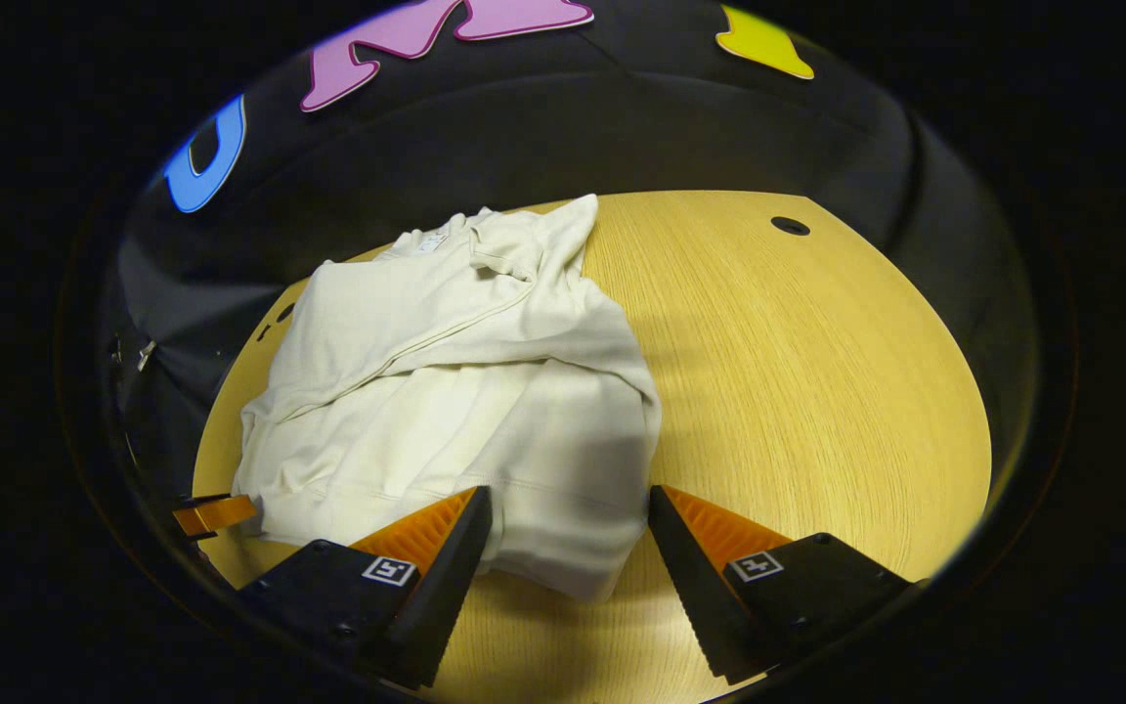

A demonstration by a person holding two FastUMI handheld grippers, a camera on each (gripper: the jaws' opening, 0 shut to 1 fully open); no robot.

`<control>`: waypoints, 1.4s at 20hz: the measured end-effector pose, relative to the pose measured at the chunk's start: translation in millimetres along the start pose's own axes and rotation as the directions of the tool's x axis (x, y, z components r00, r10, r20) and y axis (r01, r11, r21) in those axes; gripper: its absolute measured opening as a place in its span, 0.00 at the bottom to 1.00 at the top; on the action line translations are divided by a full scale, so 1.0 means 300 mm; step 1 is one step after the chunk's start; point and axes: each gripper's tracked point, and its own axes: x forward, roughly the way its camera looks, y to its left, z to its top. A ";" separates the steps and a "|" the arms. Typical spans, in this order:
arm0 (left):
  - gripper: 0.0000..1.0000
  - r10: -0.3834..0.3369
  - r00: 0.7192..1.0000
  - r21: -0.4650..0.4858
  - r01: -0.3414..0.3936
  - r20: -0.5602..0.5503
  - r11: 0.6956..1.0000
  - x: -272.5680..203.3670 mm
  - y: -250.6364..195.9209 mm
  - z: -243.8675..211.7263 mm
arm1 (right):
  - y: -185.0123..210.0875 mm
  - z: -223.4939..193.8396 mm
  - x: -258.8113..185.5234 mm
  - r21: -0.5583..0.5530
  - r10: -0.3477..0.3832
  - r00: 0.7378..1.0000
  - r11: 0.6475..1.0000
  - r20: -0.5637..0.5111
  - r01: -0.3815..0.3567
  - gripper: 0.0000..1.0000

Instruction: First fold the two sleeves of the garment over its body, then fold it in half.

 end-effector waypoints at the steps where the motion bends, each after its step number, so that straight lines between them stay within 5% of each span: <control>1: 0.98 0.006 1.000 0.008 -0.007 0.008 1.000 0.011 -0.002 0.005 | -0.002 -0.003 0.005 0.000 -0.007 1.000 1.000 -0.003 0.007 0.99; 7: 0.97 0.031 1.000 0.114 -0.032 0.003 0.993 0.044 -0.042 0.001 | 0.007 -0.019 0.022 -0.038 -0.076 0.997 0.996 -0.009 0.075 0.99; 8: 0.86 0.032 0.999 0.115 -0.034 0.014 0.993 0.050 -0.061 0.006 | 0.020 -0.022 0.026 -0.047 -0.072 0.997 0.996 -0.015 0.071 1.00; 9: 0.89 0.035 0.999 0.116 -0.037 0.020 0.993 0.056 -0.076 0.005 | 0.043 -0.022 0.031 -0.043 -0.061 0.998 0.997 -0.016 0.060 0.95; 10: 0.72 0.025 0.999 0.122 -0.027 0.021 0.992 0.054 -0.088 0.003 | 0.067 -0.025 0.032 -0.034 -0.054 0.998 0.998 -0.022 0.053 0.86; 11: 0.68 0.010 1.000 0.126 -0.013 0.024 0.992 0.057 -0.104 0.005 | 0.078 -0.022 0.039 -0.034 -0.057 0.998 0.998 -0.020 0.056 0.63; 14: 0.24 -0.018 0.999 0.132 0.011 0.050 0.991 0.060 -0.135 0.017 | 0.111 -0.026 0.047 -0.038 -0.038 0.999 0.999 -0.029 0.037 0.24; 19: 0.03 -0.053 0.996 0.037 0.051 0.073 0.998 0.064 -0.132 0.033 | 0.116 -0.019 0.046 -0.025 0.019 0.999 0.999 -0.045 -0.020 0.08; 28: 0.07 -0.123 0.978 -0.044 0.132 0.169 0.990 -0.015 -0.157 0.185 | 0.124 0.059 0.015 -0.036 0.033 0.999 0.999 -0.009 -0.034 0.07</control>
